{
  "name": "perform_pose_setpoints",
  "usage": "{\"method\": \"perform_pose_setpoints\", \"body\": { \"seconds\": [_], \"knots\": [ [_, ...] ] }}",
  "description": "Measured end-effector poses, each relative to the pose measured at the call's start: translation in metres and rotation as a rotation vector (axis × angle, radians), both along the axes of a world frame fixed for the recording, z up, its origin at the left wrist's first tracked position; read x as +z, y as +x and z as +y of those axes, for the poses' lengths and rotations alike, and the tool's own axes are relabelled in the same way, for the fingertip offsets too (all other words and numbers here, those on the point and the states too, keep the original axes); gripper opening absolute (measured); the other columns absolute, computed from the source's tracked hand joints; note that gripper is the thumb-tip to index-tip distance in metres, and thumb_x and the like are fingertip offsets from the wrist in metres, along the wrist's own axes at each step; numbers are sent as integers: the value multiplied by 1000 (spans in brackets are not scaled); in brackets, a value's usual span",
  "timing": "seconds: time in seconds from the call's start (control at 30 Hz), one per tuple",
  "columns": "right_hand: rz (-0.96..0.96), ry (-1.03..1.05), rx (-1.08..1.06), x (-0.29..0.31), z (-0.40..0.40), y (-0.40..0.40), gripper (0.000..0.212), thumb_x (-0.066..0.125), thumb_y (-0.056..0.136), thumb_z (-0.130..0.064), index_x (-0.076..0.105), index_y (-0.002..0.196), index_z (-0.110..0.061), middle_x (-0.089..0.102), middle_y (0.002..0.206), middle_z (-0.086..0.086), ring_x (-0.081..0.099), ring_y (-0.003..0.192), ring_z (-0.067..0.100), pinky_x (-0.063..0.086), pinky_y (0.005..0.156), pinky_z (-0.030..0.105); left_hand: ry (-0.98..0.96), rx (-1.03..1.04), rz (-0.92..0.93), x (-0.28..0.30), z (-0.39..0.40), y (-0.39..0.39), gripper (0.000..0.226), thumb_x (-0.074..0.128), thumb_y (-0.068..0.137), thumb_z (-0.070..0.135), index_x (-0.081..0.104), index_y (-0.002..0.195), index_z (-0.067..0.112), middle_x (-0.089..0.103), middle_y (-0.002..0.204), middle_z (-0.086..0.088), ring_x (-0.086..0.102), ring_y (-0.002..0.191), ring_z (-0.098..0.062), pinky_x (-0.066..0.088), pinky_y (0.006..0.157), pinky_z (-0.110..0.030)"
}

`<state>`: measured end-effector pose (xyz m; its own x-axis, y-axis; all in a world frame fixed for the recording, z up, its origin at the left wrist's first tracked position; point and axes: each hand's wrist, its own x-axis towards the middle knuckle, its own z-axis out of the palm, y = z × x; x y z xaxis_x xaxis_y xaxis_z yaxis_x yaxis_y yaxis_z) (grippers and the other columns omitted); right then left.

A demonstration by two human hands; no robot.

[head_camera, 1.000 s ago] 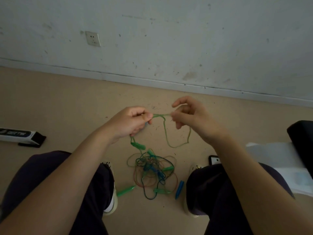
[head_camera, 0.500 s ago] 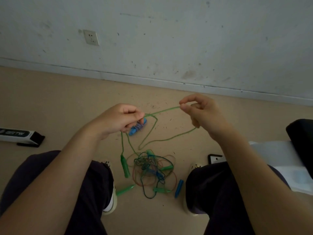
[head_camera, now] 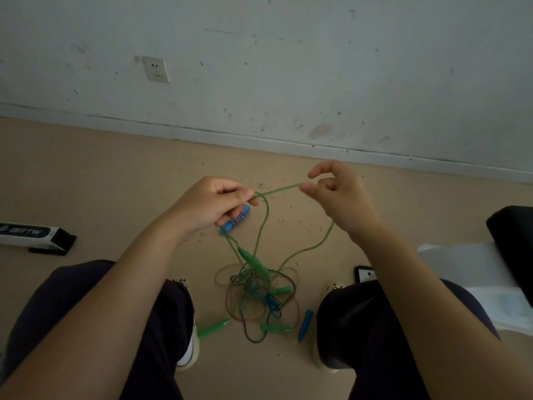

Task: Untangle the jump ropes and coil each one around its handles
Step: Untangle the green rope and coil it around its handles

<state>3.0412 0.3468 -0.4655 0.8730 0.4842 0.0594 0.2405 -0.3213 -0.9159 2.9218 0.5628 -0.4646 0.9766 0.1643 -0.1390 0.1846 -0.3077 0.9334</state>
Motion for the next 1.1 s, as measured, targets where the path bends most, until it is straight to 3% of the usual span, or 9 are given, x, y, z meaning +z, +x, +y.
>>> {"method": "perform_pose_setpoints", "body": {
  "seconds": [0.1,0.2,0.3,0.4,0.57,0.77,0.9,1.1],
  "knots": [
    [41,19,63,1,-4,-1,21,68,91,-28,57,107,-23,43,50,-8,40,47,14,39,49,29,44,50,-6,-2,-4,0,20,56,100,24,73,94,16,52,49,18,42,45,0,34,51,-16],
    [137,34,266,0,3,-13,40,73,84,-32,54,118,-23,56,60,4,53,55,20,49,59,32,64,22,-47,-6,-20,2,19,57,100,26,72,90,20,48,48,17,40,43,3,32,50,-20],
    [156,19,337,-5,14,-22,37,77,82,-23,57,113,-20,56,62,4,48,54,19,41,52,30,37,-21,-49,-8,-29,4,18,57,100,26,72,91,20,48,49,13,39,43,-2,34,46,-17],
    [73,-9,308,-6,16,-22,23,72,87,-22,60,106,-16,43,50,-6,33,47,12,29,47,26,3,-8,-43,-5,-28,6,20,56,100,26,73,95,16,53,52,11,40,43,-1,33,45,-14],
    [0,38,151,3,8,-10,8,69,90,-19,62,93,-17,36,46,-11,29,44,9,28,45,21,117,97,-33,-3,-9,7,18,57,99,29,73,93,23,58,53,16,47,49,2,38,50,-12],
    [80,68,200,-2,2,-3,10,74,86,-17,65,90,-14,46,55,-2,37,49,11,33,48,25,132,55,-55,-2,-14,6,16,56,100,26,70,93,24,53,48,22,43,43,6,34,51,-10],
    [113,32,306,-11,15,-18,16,76,83,-13,65,90,-4,57,61,2,46,51,11,38,47,22,103,10,-77,-9,-28,9,16,58,99,30,70,89,30,51,55,8,44,48,-6,38,50,-20],
    [-1,69,194,-7,10,-7,9,72,87,-14,65,82,-17,53,66,4,44,59,15,37,55,26,10,17,-64,-1,-18,7,19,57,100,22,72,91,16,57,58,8,46,46,-6,42,51,-17]
  ]
}}
